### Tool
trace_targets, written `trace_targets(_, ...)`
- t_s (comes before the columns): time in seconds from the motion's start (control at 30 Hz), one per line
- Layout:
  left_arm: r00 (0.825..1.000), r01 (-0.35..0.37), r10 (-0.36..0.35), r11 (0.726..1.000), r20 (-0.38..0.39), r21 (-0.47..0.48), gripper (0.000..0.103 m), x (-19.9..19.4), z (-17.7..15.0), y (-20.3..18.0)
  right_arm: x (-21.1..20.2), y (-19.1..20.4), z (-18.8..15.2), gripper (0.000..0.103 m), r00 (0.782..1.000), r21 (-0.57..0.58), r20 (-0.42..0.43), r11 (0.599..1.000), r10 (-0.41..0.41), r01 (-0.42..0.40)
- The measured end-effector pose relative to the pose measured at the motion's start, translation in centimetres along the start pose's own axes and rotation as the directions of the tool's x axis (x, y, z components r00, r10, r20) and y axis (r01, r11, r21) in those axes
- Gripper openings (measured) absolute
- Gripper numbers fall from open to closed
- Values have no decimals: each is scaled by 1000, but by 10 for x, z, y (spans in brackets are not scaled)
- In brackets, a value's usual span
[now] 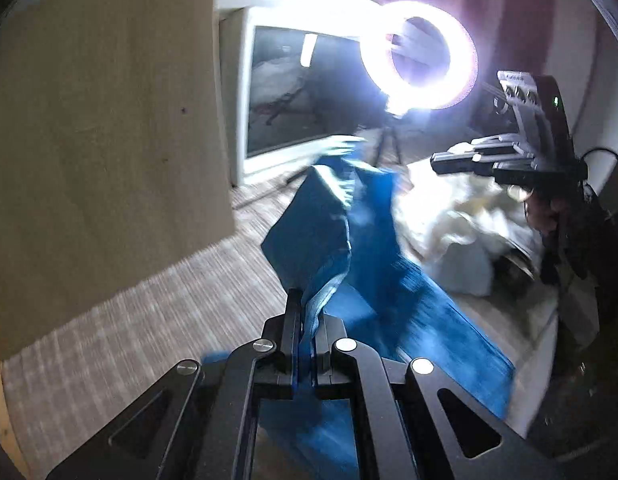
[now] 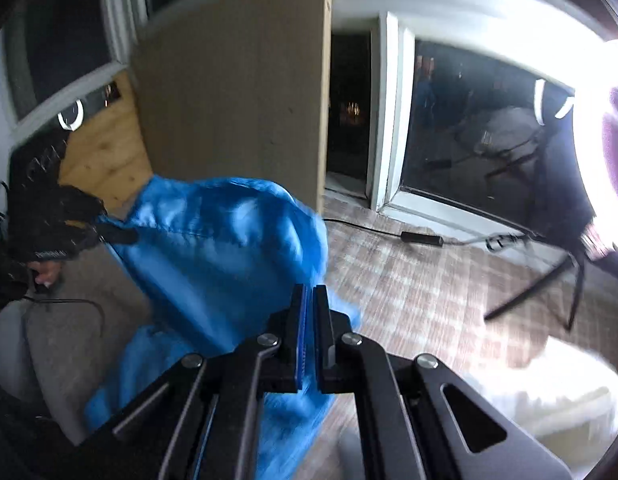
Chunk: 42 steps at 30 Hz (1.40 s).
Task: Fold clothes
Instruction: 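Lift the jacket hem up off the bed with both tools, then lower the blue jacket onto the bed and open both tools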
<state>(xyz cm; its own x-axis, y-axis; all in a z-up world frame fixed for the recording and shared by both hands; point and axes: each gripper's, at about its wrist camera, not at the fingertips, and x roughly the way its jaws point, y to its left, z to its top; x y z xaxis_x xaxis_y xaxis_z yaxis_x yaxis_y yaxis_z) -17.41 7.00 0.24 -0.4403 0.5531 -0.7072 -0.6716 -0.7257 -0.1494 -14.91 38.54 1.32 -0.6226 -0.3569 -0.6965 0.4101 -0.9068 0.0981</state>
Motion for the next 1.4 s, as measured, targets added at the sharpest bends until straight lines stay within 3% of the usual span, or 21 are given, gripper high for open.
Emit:
trace_targets(0.07,1000,19,-18,999,-13,34,3,-18,-20,-23,-21,15,-22,3,999,-4,-6,999,42,-42)
trace_targets(0.13,999,12,-10,999,-41,52,3,-19,-32,-36,-23,25,-39,3,1000,-39,-20,999,-4,3)
trace_targets(0.2,998,11,-11,1000,-59,2,3,-13,-35,-32,-13,29,-49,5,998,-58,-55,998,-44,41)
trace_targets(0.27,998,-14,13,1000,-61,-9,3,-1,-28,-31,9,21,-49,14,991,-23,-135,1000,-7,4)
trace_targets(0.33,998,-26,25,999,-64,-20,3,14,-12,-31,31,16,-44,33,982,-26,-187,1000,7,-13)
trace_targets(0.47,997,-55,54,998,-59,-10,3,21,1,-25,70,5,-26,39,968,-25,-251,999,25,-32)
trace_targets(0.67,994,-76,78,997,-80,18,3,27,10,-12,131,-22,2,42,928,-2,-349,991,128,-137)
trace_targets(0.83,991,-67,67,998,-114,-2,3,41,11,2,181,-34,16,45,874,2,-421,964,241,-265)
trace_targets(0.97,987,-74,70,997,-145,-20,3,53,11,13,213,-35,13,41,817,33,-482,938,317,-344)
trace_targets(1.03,985,-76,71,997,-158,-26,3,56,10,17,216,-31,9,4,807,18,-491,930,327,-366)
trace_targets(1.07,984,-79,73,996,-165,-29,3,57,9,18,217,-28,6,4,806,3,-494,927,327,-374)
trace_targets(1.17,975,-115,108,993,-197,-26,3,64,6,24,201,-24,7,3,850,-36,-442,941,287,-336)
trace_targets(1.27,968,-147,139,989,-209,-24,3,67,9,28,165,-23,16,2,909,-59,-343,961,234,-270)
trace_targets(1.4,979,-137,132,990,-157,-21,3,48,16,18,95,-11,19,2,963,-90,-198,975,181,-202)
